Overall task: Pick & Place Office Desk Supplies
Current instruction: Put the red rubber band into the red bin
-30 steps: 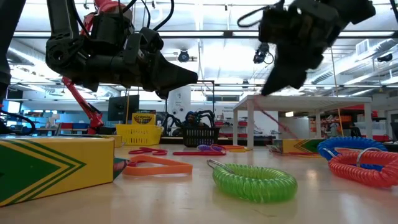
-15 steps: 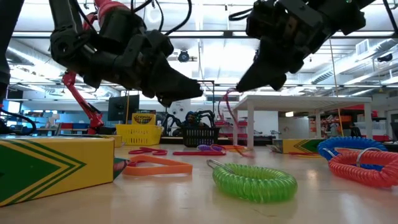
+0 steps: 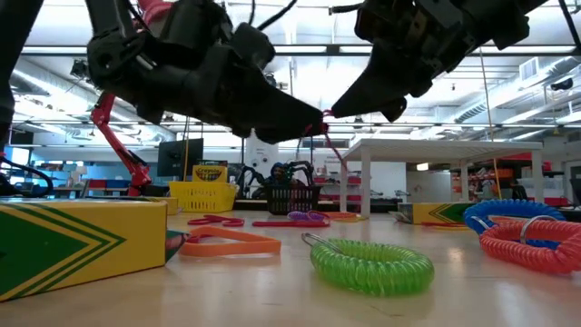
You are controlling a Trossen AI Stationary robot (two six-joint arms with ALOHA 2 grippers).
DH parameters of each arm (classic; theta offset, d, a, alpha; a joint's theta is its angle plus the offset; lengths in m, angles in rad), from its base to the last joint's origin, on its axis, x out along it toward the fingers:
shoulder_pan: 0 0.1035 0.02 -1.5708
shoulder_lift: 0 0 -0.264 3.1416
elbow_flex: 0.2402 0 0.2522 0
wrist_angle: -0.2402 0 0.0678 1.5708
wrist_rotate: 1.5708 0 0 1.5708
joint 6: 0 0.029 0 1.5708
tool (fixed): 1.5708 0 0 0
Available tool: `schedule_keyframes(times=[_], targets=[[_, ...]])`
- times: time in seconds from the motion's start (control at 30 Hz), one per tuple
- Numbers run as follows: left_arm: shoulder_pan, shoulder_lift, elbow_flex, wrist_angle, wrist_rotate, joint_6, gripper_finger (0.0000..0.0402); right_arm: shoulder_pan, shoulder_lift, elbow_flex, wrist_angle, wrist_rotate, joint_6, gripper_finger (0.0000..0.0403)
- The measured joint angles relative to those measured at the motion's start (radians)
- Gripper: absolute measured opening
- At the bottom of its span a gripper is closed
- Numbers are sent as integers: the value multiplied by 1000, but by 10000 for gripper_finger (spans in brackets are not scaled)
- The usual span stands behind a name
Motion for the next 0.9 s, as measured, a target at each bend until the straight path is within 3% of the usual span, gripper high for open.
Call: schedule_keyframes(times=[0.17,0.43,0.63,0.9], targets=[[-6,45,31,2,-1,15,215,0,0,0,14,10,-6,5],[-3,47,31,2,-14,52,21,0,0,0,25,15,-27,5],[-1,27,30,-39,8,54,5,1,-16,0,30,75,-25,15],[-1,-135,21,-277,-49,77,4,1,-153,0,-55,137,-72,101]])
